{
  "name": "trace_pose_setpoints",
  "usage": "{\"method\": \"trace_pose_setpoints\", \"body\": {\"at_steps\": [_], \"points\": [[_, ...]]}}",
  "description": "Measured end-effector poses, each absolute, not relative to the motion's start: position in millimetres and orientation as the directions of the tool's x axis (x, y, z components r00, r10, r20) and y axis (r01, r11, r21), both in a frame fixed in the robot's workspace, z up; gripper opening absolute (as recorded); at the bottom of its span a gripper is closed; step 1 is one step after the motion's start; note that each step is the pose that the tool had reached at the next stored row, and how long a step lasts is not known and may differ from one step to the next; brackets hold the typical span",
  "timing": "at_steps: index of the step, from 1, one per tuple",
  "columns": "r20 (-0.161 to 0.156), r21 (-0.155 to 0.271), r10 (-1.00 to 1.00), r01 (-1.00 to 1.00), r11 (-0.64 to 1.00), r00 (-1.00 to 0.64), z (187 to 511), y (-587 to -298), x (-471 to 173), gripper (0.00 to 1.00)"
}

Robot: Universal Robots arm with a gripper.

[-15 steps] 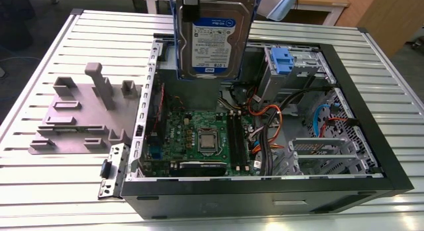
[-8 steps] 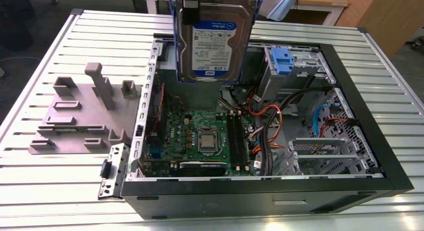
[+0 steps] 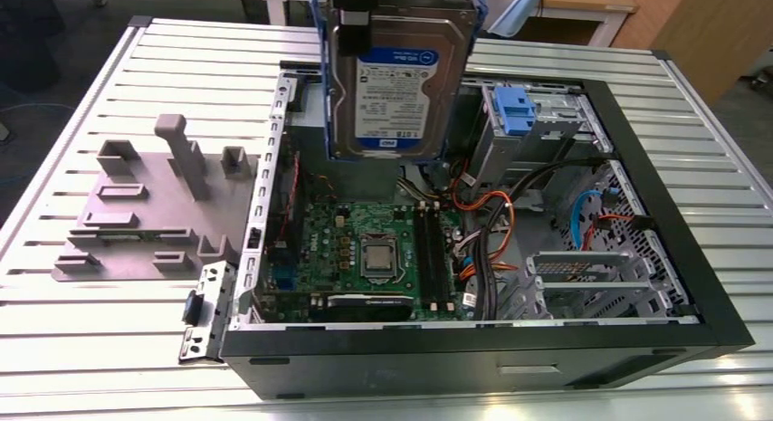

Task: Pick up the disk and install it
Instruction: 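Insert the disk into the insertion slot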

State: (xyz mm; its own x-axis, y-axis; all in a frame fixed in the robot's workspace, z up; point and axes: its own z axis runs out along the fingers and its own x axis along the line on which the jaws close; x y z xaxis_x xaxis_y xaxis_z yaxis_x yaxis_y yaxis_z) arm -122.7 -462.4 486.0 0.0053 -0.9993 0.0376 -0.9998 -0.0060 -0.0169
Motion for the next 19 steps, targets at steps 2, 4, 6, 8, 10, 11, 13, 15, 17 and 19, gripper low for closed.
{"method": "trace_pose_setpoints", "body": {"at_steps": [2, 4, 6, 8, 10, 11, 13, 15, 17, 19], "points": [[0.038, -0.017, -0.999, -1.0, -0.006, 0.005, 485.1, -462.5, -115.0, 0.36], [0.039, -0.017, -0.999, -1.0, -0.006, 0.005, 484.4, -462.6, -106.6, 0.36], [0.04, -0.017, -0.999, -1.0, -0.006, 0.005, 483.8, -462.6, -99.5, 0.36], [0.04, -0.017, -0.999, -1.0, -0.006, 0.005, 483.3, -462.9, -95.1, 0.36], [0.04, -0.017, -0.999, -1.0, -0.006, 0.005, 483.3, -464.6, -94.2, 0.36], [0.041, -0.017, -0.999, -1.0, -0.006, 0.005, 483.3, -465.8, -94.0, 0.36], [0.042, -0.017, -0.999, -1.0, -0.006, 0.005, 483.1, -469.1, -93.9, 0.36], [0.043, -0.017, -0.999, -1.0, -0.006, 0.005, 483.2, -474.9, -93.9, 0.36], [0.043, -0.017, -0.999, -1.0, -0.006, 0.005, 482.9, -481.0, -93.9, 0.36], [0.044, -0.017, -0.999, -1.0, -0.006, 0.005, 482.9, -487.4, -93.9, 0.36]]}}
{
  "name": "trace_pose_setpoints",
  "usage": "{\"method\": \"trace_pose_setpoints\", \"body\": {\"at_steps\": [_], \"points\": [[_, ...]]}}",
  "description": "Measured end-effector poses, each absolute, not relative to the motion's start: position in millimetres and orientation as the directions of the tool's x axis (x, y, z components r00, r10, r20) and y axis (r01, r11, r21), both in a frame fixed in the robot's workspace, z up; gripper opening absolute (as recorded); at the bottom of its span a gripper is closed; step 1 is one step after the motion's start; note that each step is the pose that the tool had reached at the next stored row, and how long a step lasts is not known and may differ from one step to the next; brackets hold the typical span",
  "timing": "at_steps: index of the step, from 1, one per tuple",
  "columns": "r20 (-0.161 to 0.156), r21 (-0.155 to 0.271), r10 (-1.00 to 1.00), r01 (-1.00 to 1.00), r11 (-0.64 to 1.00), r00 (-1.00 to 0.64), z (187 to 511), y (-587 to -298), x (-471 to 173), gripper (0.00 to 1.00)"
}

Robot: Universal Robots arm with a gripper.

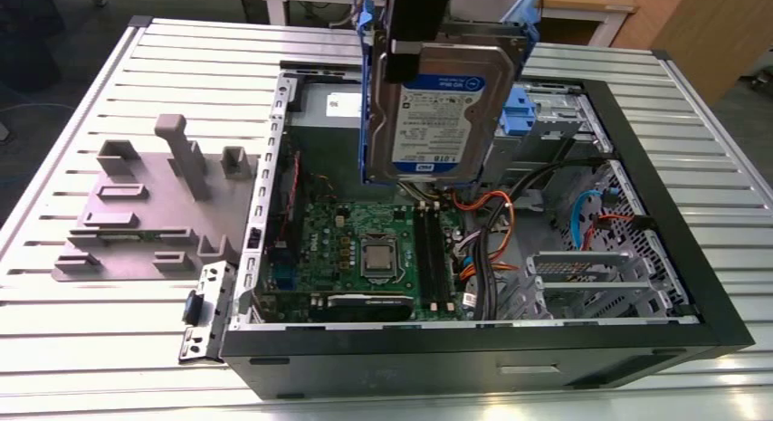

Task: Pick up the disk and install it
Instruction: 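Insert the disk into the insertion slot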

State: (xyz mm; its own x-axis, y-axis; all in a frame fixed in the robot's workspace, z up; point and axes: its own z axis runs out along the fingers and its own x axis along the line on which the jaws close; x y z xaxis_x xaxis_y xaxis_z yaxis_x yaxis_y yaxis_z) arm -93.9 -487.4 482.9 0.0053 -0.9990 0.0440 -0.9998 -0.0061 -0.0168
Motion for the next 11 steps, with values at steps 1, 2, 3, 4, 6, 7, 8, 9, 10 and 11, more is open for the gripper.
{"method": "trace_pose_setpoints", "body": {"at_steps": [1, 2, 3, 4, 6, 7, 8, 9, 10, 11], "points": [[0.044, -0.017, -0.999, -1.0, -0.006, 0.005, 482.8, -490.6, -93.7, 0.36], [0.044, -0.017, -0.999, -1.0, -0.006, 0.005, 482.6, -492.9, -93.2, 0.36], [0.044, -0.017, -0.999, -1.0, -0.006, 0.005, 482.5, -494.2, -92.1, 0.36], [0.044, -0.017, -0.999, -1.0, -0.006, 0.005, 482.3, -494.9, -89.9, 0.36], [0.045, -0.017, -0.999, -1.0, -0.006, 0.005, 482.2, -495.3, -83.4, 0.36], [0.044, -0.017, -0.999, -1.0, -0.006, 0.005, 482.0, -495.4, -79.8, 0.36], [0.044, -0.017, -0.999, -1.0, -0.006, 0.005, 481.8, -495.4, -76.3, 0.36], [0.044, -0.017, -0.999, -1.0, -0.006, 0.005, 481.7, -495.4, -72.9, 0.36], [0.044, -0.017, -0.999, -1.0, -0.006, 0.005, 481.5, -495.4, -69.0, 0.36], [0.044, -0.017, -0.999, -1.0, -0.006, 0.005, 481.5, -495.4, -65.5, 0.36]]}}
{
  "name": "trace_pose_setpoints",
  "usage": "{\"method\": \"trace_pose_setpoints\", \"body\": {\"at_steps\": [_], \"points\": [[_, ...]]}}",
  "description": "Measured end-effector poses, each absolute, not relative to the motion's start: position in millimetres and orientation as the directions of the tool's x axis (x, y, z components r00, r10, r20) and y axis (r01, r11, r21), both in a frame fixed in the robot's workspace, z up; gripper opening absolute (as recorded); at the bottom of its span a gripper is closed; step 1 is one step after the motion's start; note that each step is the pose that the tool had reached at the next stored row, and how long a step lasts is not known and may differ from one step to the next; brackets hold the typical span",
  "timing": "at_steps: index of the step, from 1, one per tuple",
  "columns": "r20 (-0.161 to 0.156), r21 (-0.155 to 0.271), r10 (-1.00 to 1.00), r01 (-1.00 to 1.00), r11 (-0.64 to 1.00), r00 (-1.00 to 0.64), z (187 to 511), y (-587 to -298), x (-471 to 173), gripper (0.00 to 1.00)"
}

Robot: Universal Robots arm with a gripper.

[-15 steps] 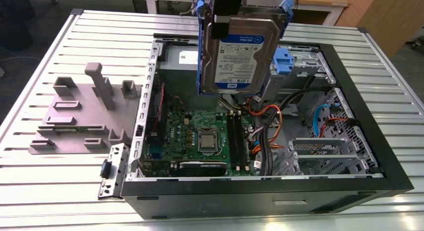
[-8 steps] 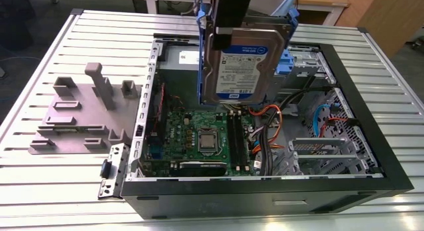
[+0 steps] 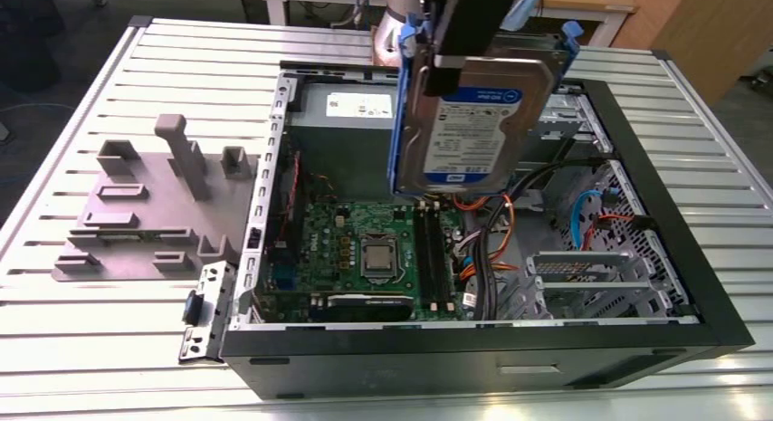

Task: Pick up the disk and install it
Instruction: 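Insert the disk into the insertion slot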

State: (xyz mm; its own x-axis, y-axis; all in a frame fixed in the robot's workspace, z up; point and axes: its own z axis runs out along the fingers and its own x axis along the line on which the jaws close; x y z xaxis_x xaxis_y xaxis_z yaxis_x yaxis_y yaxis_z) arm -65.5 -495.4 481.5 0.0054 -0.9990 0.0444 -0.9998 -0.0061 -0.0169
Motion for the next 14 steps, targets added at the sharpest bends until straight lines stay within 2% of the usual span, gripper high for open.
{"method": "trace_pose_setpoints", "body": {"at_steps": [7, 14], "points": [[0.044, -0.017, -0.999, -1.0, -0.006, 0.005, 480.6, -499.4, -54.6, 0.36], [0.044, -0.017, -0.999, -1.0, -0.006, 0.005, 478.6, -525.8, -54.4, 0.36]]}}
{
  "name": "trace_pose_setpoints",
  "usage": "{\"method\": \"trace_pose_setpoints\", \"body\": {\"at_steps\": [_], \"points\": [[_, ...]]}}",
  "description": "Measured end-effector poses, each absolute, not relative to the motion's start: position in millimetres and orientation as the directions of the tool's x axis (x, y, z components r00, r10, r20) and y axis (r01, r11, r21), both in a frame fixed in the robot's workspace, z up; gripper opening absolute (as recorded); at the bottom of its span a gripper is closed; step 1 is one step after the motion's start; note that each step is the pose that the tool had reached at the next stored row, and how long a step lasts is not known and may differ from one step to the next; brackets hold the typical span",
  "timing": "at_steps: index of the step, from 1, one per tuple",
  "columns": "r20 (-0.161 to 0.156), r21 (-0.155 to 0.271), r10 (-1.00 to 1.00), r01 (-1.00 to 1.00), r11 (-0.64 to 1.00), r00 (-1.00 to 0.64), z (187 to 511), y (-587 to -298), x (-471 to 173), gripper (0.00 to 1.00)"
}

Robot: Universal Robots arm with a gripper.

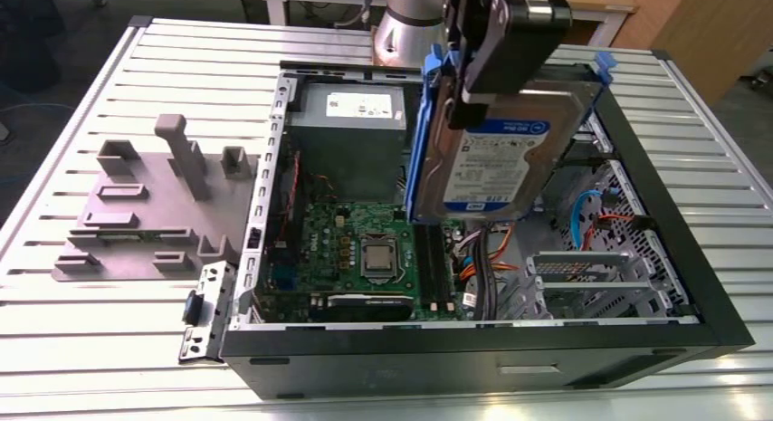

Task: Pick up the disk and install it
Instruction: 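Insert the disk into the insertion slot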

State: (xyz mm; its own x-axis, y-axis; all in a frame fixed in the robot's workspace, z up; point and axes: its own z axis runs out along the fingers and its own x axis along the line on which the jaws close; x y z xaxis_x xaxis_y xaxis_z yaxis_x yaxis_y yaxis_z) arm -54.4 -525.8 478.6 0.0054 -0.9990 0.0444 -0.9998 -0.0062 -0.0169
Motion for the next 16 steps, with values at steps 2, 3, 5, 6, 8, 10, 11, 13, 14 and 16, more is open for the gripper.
{"method": "trace_pose_setpoints", "body": {"at_steps": [2, 3, 5, 6, 8, 10, 11, 13, 14, 16], "points": [[0.044, -0.017, -0.999, -1.0, -0.006, 0.005, 477.6, -531.5, -53.7, 0.36], [0.041, -0.017, -0.999, -1.0, -0.006, 0.005, 477.0, -533.2, -53.3, 0.36], [0.011, -0.017, -1.0, -1.0, -0.006, 0.005, 476.4, -535.3, -52.7, 0.36], [-0.004, -0.017, -1.0, -1.0, -0.005, 0.005, 476.3, -536.4, -52.5, 0.36], [-0.017, -0.017, -1.0, -1.0, -0.005, 0.005, 476.2, -539.8, -52.2, 0.36], [-0.017, -0.017, -1.0, -1.0, -0.005, 0.005, 476.1, -543.2, -51.9, 0.36], [-0.017, -0.017, -1.0, -1.0, -0.005, 0.005, 476.0, -544.8, -51.4, 0.36], [-0.017, -0.017, -1.0, -1.0, -0.005, 0.005, 475.7, -546.7, -49.3, 0.36], [-0.016, -0.017, -1.0, -1.0, -0.005, 0.005, 475.5, -547.3, -47.4, 0.36], [-0.016, -0.017, -1.0, -1.0, -0.005, 0.005, 475.2, -548.0, -42.7, 0.36]]}}
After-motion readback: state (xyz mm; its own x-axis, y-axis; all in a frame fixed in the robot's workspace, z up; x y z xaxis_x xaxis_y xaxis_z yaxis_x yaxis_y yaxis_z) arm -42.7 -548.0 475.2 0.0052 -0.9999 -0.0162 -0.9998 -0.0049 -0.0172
